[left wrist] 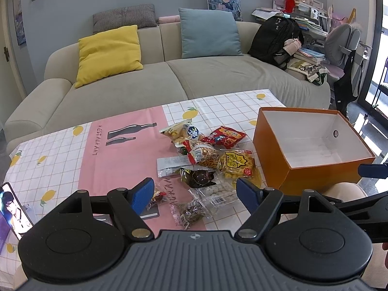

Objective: Organize snacks

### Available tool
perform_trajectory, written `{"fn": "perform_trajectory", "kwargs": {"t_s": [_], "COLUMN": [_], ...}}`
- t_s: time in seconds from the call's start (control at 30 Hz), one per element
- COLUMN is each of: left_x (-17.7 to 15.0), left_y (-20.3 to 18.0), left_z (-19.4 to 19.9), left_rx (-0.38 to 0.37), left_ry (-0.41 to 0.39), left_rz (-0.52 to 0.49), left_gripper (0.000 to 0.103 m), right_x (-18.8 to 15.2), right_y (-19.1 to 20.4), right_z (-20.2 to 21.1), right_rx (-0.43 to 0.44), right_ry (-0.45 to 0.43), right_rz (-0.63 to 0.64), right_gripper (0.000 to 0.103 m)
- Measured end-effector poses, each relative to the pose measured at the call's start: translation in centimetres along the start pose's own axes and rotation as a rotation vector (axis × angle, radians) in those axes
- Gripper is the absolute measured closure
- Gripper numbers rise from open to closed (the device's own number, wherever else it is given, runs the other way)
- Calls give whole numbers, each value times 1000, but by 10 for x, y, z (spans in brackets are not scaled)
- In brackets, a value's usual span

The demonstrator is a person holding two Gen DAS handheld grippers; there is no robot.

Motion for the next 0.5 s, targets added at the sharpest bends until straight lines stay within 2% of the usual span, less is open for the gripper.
{"fn": "perform_trajectory", "kwargs": {"t_s": [0.5], "left_x": [0], "left_y": [-3], "left_z": [1], "left_rx": [-5], "left_ry": [2], "left_rz": [1], "left_gripper": [13], "right_x": [-1], "right_y": [-1], "right_z": [-1], "right_rx": [-3], "right_ry": [2], "right_rz": [-4], "right_gripper": [3]}}
Point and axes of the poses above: each gripper's, at about its wrist camera, not at the fingertips, and z roughly against the way its jaws point, y to its left, x to its top, the point moved 9 cm from there along -z, roughly the way its jaws point, and after that the axes turned 5 degrees about -y, right-handed, at the moved point
